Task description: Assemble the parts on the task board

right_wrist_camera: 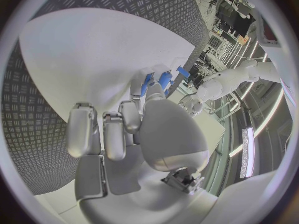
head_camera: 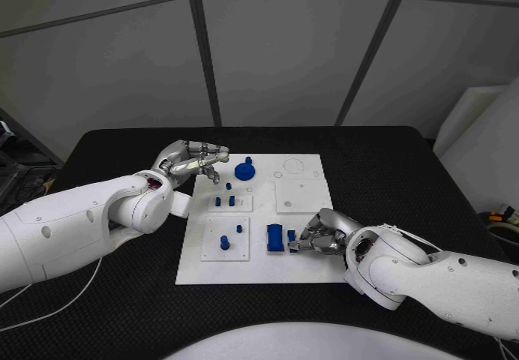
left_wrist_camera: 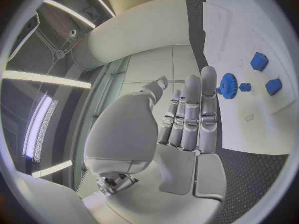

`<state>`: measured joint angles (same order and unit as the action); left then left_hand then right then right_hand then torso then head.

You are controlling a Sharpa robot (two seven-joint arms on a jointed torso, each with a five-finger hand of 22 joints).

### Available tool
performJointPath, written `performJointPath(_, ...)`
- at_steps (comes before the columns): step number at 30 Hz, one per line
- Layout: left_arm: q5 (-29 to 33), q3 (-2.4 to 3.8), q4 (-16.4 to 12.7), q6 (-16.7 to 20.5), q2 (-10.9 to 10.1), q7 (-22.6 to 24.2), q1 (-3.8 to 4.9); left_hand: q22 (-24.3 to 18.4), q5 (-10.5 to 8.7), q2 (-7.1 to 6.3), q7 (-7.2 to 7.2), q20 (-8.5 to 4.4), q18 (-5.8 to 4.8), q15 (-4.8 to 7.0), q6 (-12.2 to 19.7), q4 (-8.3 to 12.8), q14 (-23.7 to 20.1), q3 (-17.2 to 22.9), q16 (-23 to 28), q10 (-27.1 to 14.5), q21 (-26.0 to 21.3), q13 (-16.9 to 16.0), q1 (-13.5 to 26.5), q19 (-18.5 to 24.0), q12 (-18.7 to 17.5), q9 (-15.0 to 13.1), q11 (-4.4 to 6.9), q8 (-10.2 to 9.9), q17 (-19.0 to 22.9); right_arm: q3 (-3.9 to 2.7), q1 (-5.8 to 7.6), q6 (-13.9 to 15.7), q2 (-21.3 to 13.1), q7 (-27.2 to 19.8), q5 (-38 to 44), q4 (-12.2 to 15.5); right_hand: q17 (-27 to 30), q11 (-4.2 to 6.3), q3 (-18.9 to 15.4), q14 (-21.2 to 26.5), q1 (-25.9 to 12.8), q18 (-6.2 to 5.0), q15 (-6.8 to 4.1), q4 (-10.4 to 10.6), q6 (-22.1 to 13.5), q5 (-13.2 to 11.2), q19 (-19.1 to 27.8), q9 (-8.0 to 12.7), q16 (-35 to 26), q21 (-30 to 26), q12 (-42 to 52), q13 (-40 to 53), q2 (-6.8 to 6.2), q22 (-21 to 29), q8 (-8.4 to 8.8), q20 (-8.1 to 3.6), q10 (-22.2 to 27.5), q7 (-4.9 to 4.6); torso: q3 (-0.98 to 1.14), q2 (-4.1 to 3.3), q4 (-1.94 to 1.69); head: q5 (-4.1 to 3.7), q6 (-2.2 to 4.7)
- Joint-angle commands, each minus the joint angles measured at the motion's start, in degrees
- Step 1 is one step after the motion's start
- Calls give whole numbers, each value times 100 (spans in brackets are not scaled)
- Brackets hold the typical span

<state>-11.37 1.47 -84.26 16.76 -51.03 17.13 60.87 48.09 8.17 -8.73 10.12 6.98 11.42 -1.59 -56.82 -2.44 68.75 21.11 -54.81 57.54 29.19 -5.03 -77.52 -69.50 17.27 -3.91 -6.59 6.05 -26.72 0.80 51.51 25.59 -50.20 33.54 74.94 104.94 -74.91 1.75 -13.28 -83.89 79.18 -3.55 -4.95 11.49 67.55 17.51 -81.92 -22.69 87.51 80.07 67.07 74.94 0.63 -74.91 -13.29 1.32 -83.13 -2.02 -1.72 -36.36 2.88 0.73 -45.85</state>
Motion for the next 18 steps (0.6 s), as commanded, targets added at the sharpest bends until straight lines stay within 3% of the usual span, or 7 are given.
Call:
performJointPath(1, 12, 4, -4, -60, -1, 25, 8, -8, 14, 38, 11, 8, -101, -7, 19, 3, -31, -26, -31, -39, -38, 9, 2, -48, 27, 6, 5, 22, 9, 6, 0, -10, -32, -137, 58, 27, -1099, 24, -77, -522, -82, 51, -32, 75, 19, 71, -18, -15, 15, 13, -3, 52, 2, -362, 9, -2, -42, -9, 6, 5, 10, 6, 10)
performJointPath(5, 12, 4, 0, -65, 2, 25, 8, -8, 14, 38, 11, 8, -101, -7, 19, 3, -31, -26, -31, -39, -38, 9, 2, -48, 27, 6, 5, 22, 9, 6, 0, -76, -81, -537, -107, 48, -1017, -5, -201, -503, -319, 28, -10, 259, -23, 38, 47, -18, -35, -69, -148, -31, -4, -273, 30, 14, 6, -41, 2, 10, 13, -2, 32)
performJointPath(10, 12, 4, 0, -67, 4, 29, 8, -8, 14, 38, 11, 8, -101, -7, 19, 3, -31, -26, -31, -39, -38, 9, 2, -48, 27, 6, 5, 22, 9, 5, 0, -55, -165, -1123, -310, 71, -835, -43, -341, -458, -563, -19, 23, 495, -100, -335, 184, -32, -150, -241, -421, -189, -129, -90, 54, 47, 113, -80, 2, 7, 7, -7, 48)
performJointPath(13, 12, 4, 1, -59, 4, 39, 8, -9, 14, 39, 10, 8, -101, -7, 19, 3, -32, -26, -32, -40, -39, 9, 1, -48, 29, 6, 5, 22, 11, 5, 2, 159, -251, -2015, -851, 56, -382, -126, -275, -342, -480, -139, 86, 493, -359, -612, 540, -1, -457, -700, -1188, -662, -120, 400, 184, 97, 430, -181, -4, 9, 4, -17, 77)
performJointPath(16, 12, 4, 0, -42, 7, 59, 8, -9, 14, 39, 10, 8, -101, -7, 19, 3, -32, -26, -32, -40, -39, 9, 1, -48, 29, 6, 5, 22, 11, 4, 15, 321, -315, -2709, -1405, -17, 124, -222, -233, -201, -282, -267, 165, 446, -624, -559, 939, 48, -843, -1244, -1981, -1178, -125, 956, 327, 168, 792, -291, -6, 8, 5, -26, 105)
performJointPath(18, 24, 4, 2, -19, 15, 85, 8, -9, 14, 39, 10, 8, -101, -7, 20, 1, -32, -28, -33, -40, -40, 9, 3, -48, 31, 6, 5, 22, 12, 3, 54, 387, -348, -3234, -1972, -137, 373, -270, -182, -143, -26, -327, 204, 350, -738, -399, 1108, 72, -1061, -1528, -2358, -1461, -91, 1230, 390, 209, 972, -344, -7, 22, 7, -33, 142)
